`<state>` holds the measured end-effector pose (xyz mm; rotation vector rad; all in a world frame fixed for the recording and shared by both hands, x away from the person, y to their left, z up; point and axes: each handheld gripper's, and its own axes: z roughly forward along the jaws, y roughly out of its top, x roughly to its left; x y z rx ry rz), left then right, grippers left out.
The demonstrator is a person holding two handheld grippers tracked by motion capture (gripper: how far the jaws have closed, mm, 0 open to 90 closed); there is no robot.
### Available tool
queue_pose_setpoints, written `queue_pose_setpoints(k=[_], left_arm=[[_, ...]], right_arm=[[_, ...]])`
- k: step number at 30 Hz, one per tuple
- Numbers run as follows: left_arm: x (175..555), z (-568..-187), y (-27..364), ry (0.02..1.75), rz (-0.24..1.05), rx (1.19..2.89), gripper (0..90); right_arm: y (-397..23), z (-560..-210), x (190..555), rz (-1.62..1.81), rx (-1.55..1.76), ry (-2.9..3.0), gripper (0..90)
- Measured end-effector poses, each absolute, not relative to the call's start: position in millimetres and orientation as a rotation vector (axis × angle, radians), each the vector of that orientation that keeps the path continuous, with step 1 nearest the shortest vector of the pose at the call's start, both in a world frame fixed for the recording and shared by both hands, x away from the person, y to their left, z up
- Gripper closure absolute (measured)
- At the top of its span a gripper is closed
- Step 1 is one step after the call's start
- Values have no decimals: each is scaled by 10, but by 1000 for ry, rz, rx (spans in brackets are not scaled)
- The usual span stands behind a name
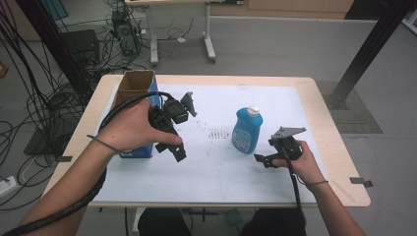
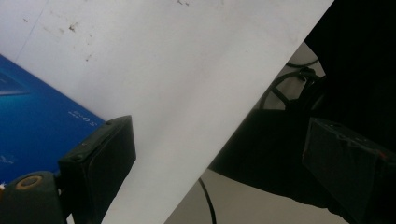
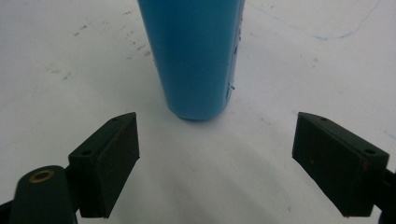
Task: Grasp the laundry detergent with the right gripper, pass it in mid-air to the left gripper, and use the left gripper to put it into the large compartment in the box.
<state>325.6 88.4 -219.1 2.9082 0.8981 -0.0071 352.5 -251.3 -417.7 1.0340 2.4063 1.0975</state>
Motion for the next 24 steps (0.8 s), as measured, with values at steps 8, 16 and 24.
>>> queue_pose_setpoints(k=[8,16,24], left_arm=[[3254,-2192,870,895,-10,2909,98],[3253,-2183,853,892,-5,2912,98],[3245,-2174,840,889,2,2913,98]], right_arm=[[-2484,-4180,3509,1185,987,2373,120],[-2456,-4181,3488,1284,980,2296,121],[-2453,-4204,3494,1370,1009,2242,108]])
